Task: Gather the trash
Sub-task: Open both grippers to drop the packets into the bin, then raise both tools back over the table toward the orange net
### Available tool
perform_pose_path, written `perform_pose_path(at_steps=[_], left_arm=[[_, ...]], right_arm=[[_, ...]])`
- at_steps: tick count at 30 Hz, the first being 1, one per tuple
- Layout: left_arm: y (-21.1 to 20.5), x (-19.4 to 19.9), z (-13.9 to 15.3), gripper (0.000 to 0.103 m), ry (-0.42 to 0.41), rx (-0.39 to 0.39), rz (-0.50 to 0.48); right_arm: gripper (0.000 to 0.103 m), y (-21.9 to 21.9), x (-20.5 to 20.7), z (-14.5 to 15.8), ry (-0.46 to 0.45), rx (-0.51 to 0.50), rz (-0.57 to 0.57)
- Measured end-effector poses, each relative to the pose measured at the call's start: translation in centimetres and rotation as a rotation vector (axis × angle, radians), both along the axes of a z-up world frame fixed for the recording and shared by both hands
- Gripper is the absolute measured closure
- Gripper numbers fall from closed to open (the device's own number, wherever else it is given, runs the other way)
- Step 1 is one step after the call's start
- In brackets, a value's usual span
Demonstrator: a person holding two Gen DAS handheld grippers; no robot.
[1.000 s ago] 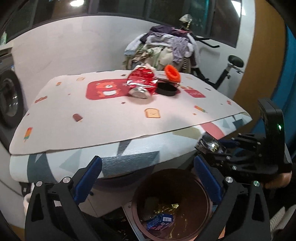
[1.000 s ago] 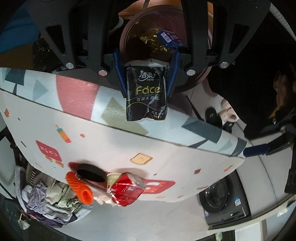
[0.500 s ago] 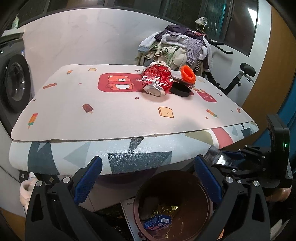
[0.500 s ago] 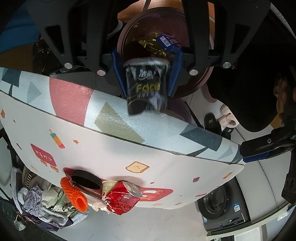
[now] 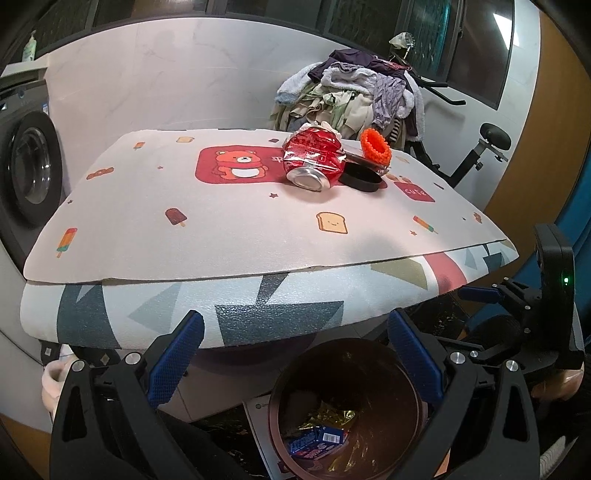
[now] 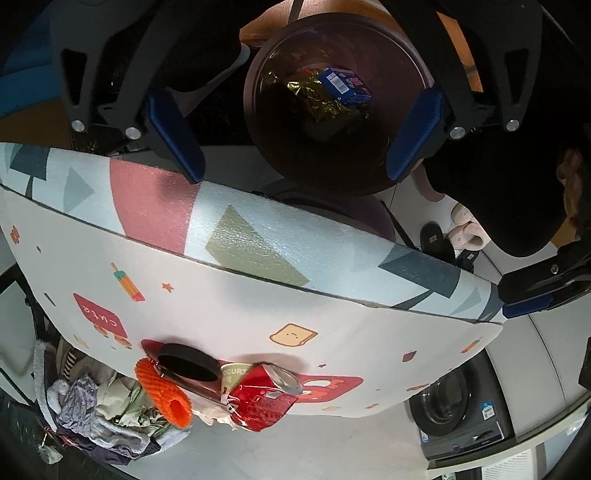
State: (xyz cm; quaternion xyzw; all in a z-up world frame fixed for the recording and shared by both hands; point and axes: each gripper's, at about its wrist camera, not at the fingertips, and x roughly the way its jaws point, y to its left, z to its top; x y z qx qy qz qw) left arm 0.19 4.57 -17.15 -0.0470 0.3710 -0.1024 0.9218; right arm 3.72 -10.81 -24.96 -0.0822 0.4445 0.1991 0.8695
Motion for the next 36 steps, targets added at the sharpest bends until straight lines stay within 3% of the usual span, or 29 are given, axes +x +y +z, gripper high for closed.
perform_pose_path(at_steps=[17,36], left_arm=[[0.5,1.0,2.2,0.006,-0.044,0.024,0.027],[2.2,6.6,7.6,0.006,-0.168,0.037,-0.001]], right_arm=[[0.006,-1.4,1.8,2.2,-0.005,-0.021,-0.052],[0.006,-4.3,8.6,7.9,-0.060,-0.018,-0.142]])
